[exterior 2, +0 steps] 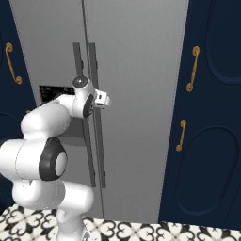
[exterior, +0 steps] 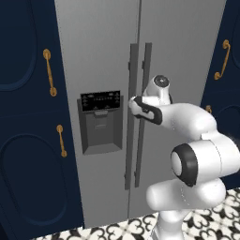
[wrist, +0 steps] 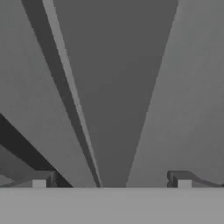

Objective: Grab a lemon wedge from the fridge and one ice cube from the ice bowl, and put them in the glass of lemonade.

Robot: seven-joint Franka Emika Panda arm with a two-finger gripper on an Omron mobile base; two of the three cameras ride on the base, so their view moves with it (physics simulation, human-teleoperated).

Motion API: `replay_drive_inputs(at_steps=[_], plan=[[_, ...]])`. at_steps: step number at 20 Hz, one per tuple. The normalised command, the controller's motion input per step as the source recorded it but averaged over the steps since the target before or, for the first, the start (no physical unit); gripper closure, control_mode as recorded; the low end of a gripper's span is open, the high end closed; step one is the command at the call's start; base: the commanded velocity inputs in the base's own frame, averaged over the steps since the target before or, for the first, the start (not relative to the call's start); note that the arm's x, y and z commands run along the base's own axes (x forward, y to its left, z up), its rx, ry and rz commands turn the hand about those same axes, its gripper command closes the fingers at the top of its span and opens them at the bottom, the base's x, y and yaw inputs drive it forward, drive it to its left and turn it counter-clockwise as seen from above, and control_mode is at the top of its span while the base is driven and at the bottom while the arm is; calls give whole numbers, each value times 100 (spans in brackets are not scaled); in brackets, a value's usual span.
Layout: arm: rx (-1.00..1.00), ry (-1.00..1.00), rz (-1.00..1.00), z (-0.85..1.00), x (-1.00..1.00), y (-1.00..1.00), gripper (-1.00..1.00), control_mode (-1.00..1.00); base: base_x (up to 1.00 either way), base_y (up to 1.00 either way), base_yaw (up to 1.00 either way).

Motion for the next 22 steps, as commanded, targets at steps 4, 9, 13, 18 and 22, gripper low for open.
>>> replay_drive_inputs(at_steps=[4, 9, 13, 18, 22], plan=[[0, 6, 0, -13, 59, 0, -100, -100, 0, 0, 0], [0, 1, 0, -12, 34, 0, -100, -100, 0, 0, 0], [5, -12, 0, -26, 5, 0, -100, -100, 0, 0, 0], [2, -6, 0, -6, 21, 0, -100, -100, 0, 0, 0], [0, 0, 0, 3, 24, 6, 100, -100, 0, 0, 0]])
